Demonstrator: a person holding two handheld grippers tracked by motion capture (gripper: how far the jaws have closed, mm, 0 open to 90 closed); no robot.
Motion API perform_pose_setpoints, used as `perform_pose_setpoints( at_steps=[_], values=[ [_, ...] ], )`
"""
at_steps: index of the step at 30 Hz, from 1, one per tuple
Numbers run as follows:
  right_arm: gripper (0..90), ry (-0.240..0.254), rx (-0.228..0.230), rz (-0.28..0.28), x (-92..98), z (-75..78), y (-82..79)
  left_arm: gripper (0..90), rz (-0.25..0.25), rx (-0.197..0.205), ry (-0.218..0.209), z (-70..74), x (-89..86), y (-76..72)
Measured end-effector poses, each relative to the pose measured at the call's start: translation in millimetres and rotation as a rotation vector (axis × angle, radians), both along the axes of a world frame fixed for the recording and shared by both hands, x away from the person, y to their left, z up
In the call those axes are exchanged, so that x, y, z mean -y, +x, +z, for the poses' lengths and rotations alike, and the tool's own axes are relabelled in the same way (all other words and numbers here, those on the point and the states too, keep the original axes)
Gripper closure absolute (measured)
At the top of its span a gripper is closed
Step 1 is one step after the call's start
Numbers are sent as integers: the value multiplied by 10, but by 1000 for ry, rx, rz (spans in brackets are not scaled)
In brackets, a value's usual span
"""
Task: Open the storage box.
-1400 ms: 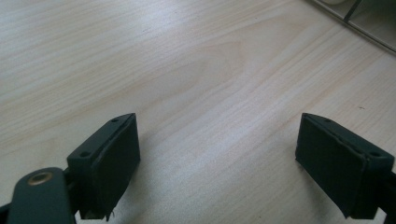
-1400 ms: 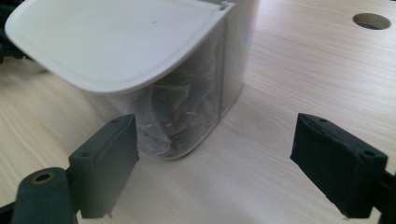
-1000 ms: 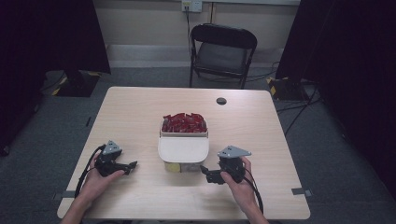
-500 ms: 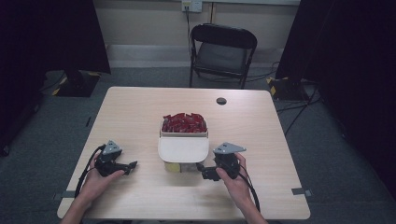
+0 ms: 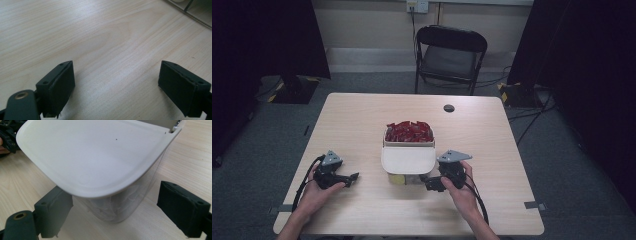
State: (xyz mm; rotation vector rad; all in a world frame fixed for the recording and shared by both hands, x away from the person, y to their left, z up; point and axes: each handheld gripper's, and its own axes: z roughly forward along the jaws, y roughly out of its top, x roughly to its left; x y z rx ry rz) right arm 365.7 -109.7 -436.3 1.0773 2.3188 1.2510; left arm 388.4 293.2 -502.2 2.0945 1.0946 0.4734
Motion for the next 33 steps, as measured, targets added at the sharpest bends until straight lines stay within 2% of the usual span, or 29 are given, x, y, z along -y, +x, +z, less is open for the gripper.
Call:
perform_pose_setpoints(
  at_steps=[22,33],
  values=[
    [131,60,8,-13,52,100,11,133,0,-1,1,1,-1,0],
    [135,59,16,-11,56,143,23,133,-1,0,2,0,-1,0]
  ],
)
